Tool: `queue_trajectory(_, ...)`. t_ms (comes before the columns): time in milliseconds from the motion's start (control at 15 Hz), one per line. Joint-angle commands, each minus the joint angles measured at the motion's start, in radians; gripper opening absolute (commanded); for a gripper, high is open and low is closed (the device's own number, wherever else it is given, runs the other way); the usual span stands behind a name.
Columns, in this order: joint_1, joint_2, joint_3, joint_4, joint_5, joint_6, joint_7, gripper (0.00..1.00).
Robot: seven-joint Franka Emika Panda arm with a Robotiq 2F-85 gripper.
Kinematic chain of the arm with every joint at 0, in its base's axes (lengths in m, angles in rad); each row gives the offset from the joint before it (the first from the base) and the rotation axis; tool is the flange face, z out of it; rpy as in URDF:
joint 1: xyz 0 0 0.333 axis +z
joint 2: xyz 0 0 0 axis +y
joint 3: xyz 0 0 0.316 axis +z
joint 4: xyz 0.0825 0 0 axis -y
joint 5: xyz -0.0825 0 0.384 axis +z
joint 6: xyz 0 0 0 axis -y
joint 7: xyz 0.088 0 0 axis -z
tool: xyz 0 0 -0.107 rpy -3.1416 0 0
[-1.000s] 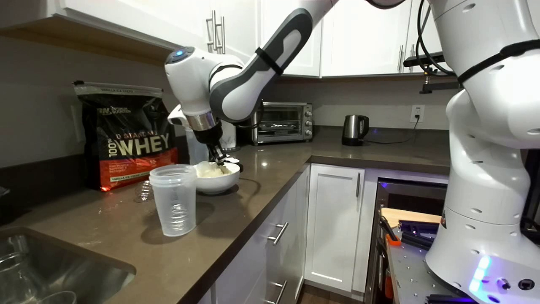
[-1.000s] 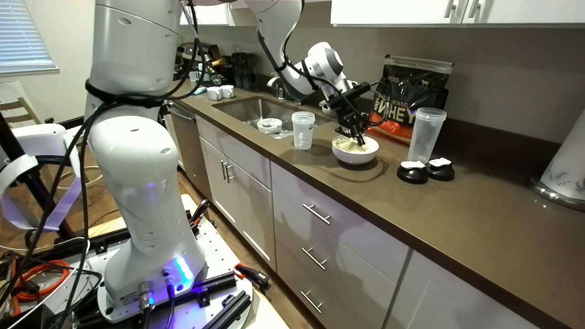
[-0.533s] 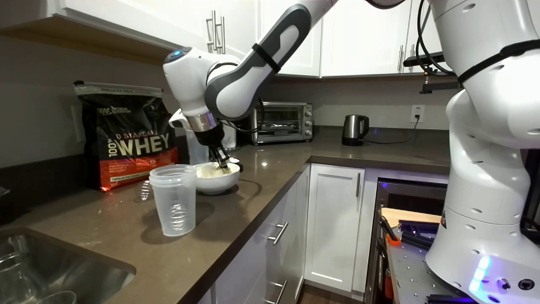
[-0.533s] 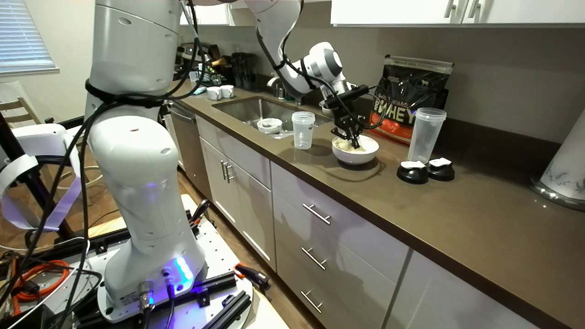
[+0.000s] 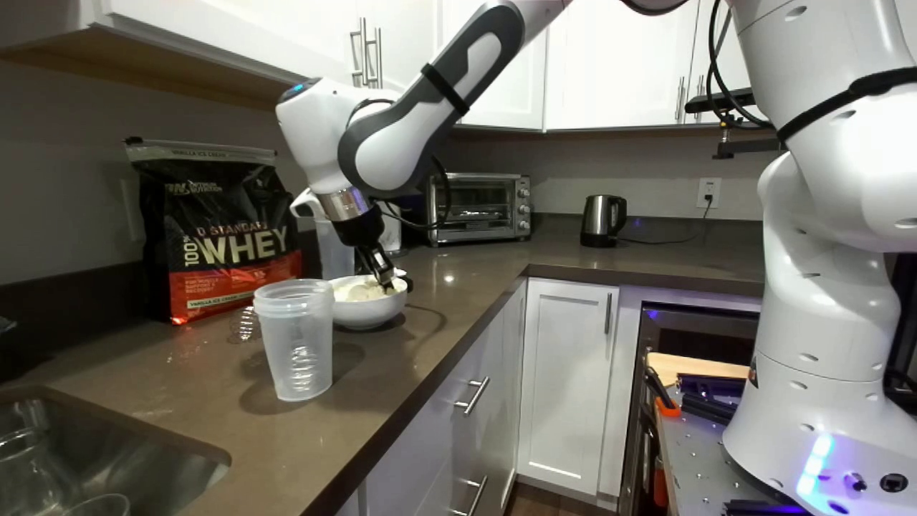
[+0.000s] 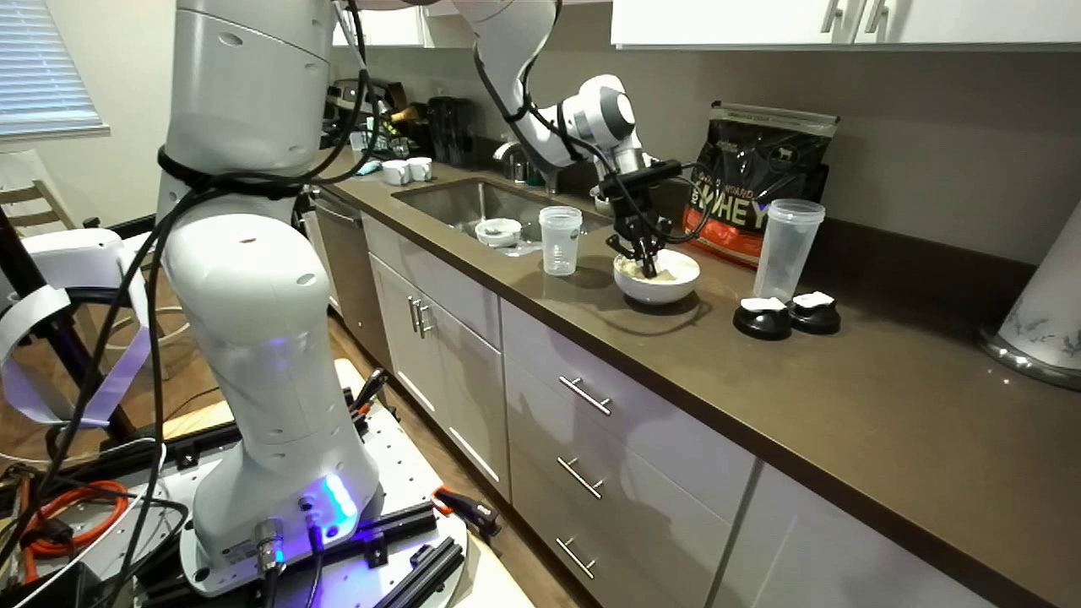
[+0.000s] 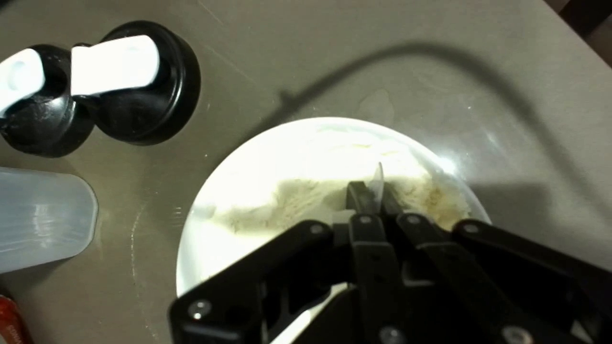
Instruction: Use the measuring spoon to transfer one spoon of contents from the bowl to the cup at the left
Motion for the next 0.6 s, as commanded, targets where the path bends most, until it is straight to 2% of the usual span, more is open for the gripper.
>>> queue_trajectory(0,-0.014,0.002,-0.001,0.029,0.038,-0.036,-0.037,0.01)
queue_trajectory(533,-0.031,0.040,-0.018,0.111,0.099,-0.078,-0.041,0.01)
